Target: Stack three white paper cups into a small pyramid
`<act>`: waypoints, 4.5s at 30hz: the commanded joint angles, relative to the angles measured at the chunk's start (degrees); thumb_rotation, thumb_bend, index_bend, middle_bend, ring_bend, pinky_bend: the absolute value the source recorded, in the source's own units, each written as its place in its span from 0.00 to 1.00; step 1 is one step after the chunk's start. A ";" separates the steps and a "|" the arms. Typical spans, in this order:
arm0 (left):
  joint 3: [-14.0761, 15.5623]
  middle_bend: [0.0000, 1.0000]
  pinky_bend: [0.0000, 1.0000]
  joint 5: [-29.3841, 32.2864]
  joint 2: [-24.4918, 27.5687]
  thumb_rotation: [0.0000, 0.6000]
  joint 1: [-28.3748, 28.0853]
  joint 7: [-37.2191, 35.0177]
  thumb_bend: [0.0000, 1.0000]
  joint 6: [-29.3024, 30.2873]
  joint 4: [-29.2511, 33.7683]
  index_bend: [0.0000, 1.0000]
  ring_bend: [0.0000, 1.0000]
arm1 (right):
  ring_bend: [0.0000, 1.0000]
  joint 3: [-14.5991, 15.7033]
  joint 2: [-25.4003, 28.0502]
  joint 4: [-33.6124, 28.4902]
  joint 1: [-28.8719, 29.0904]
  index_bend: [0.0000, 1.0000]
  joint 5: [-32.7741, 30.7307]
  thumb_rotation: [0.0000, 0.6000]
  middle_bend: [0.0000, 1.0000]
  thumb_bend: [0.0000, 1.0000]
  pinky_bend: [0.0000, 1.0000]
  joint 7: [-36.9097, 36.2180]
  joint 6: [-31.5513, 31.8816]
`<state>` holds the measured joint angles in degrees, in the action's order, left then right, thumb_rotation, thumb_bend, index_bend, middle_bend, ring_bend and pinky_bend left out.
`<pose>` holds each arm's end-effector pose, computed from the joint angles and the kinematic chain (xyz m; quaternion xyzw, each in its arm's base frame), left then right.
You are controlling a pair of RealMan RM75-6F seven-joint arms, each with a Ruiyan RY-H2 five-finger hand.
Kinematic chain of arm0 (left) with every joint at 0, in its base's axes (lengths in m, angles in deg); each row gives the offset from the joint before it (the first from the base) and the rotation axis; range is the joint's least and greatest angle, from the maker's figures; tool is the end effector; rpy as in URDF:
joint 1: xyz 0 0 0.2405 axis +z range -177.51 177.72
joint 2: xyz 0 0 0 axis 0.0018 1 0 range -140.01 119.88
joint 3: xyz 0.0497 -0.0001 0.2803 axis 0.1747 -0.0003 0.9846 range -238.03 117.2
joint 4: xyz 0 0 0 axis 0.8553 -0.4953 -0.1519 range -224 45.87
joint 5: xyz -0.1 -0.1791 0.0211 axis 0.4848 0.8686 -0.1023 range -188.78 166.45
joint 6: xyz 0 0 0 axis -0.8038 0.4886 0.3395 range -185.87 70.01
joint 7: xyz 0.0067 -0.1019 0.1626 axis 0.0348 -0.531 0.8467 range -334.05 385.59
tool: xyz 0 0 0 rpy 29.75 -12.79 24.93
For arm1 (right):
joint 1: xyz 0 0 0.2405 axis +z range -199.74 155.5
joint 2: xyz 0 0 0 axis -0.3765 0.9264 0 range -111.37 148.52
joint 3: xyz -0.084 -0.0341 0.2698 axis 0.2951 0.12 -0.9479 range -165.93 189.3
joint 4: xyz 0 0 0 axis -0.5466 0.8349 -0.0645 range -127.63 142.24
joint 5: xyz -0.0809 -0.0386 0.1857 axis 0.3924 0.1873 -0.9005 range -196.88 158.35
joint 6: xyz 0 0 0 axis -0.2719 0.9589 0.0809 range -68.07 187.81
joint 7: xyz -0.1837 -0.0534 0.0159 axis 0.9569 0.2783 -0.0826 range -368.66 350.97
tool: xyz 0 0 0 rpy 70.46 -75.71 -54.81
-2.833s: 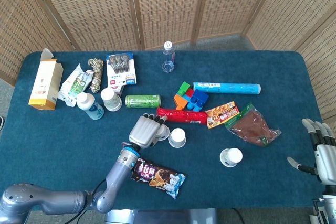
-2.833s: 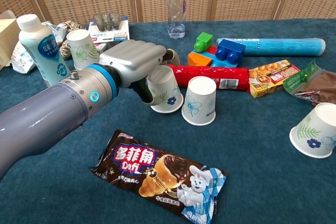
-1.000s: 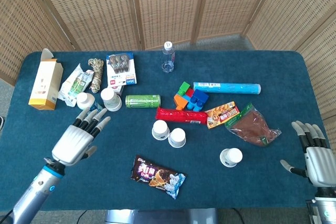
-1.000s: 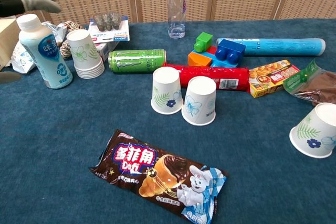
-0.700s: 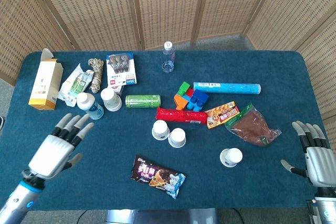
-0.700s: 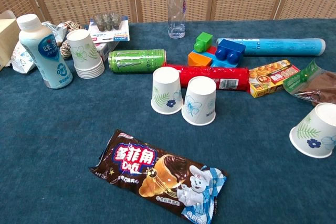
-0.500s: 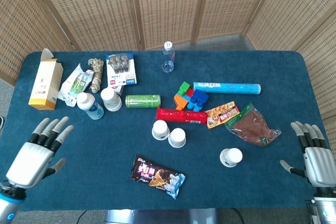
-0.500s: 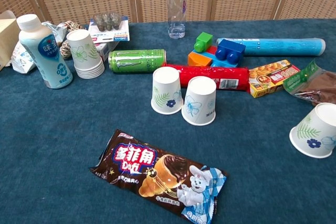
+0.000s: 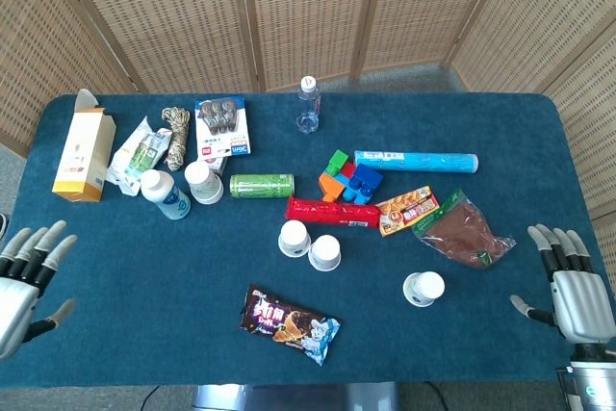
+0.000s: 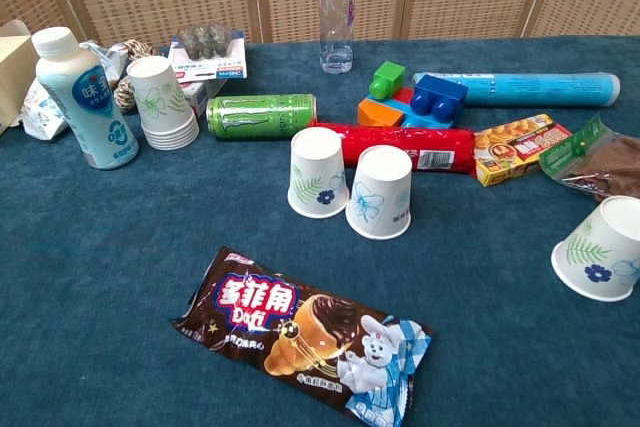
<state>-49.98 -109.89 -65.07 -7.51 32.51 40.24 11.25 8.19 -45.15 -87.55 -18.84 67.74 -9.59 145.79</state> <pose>-0.2766 0.1922 0.2036 -0.6738 -0.2939 -0.4033 0.5449 -0.3273 -0.2233 0.1764 0.5807 -0.3989 0.4075 0.5811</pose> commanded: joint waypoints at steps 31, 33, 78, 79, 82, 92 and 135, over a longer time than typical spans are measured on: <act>-3.74 0.00 0.00 -3.45 5.93 1.00 3.09 -9.12 0.29 -1.70 3.10 0.00 0.00 | 0.00 4.07 5.11 -9.57 10.88 0.03 1.77 1.00 0.00 0.16 0.04 -0.09 -21.43; -3.93 0.00 0.00 -3.42 5.94 1.00 3.21 -9.18 0.29 -1.90 3.05 0.00 0.00 | 0.00 3.72 3.72 -9.39 11.55 0.05 0.82 1.00 0.00 0.16 0.06 1.32 -22.27; -5.97 0.00 0.00 -3.26 6.64 1.00 4.56 -11.29 0.29 -4.75 2.64 0.00 0.00 | 0.30 1.39 -7.66 -4.99 15.03 0.40 -1.56 1.00 0.40 0.35 0.33 6.08 -19.15; -5.98 0.00 0.00 -3.27 6.65 1.00 4.57 -11.28 0.29 -4.79 2.66 0.00 0.00 | 0.30 0.93 -7.08 -6.40 15.31 0.40 -1.54 1.00 0.40 0.35 0.33 6.53 -19.00; -5.92 0.00 0.00 -3.57 6.66 1.00 4.59 -11.31 0.29 -4.97 2.75 0.00 0.00 | 0.30 -0.97 -5.32 -11.13 16.70 0.40 -2.38 1.00 0.40 0.35 0.33 8.68 -19.32; -6.16 0.00 0.00 -3.71 6.55 1.00 5.05 -10.88 0.29 -4.60 2.87 0.00 0.00 | 0.30 -8.27 -3.74 -24.27 24.00 0.40 -11.66 1.00 0.40 0.36 0.33 24.04 -22.63; -6.83 0.00 0.00 -2.41 8.03 1.00 4.86 -16.10 0.29 -5.39 1.45 0.00 0.00 | 0.30 -13.22 -24.26 -20.95 54.29 0.39 -51.47 1.00 0.39 0.40 0.33 58.09 -12.79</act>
<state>-56.82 -112.29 -57.05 -2.65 16.41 34.85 12.70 -5.16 -69.37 -108.67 35.33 16.47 48.66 132.91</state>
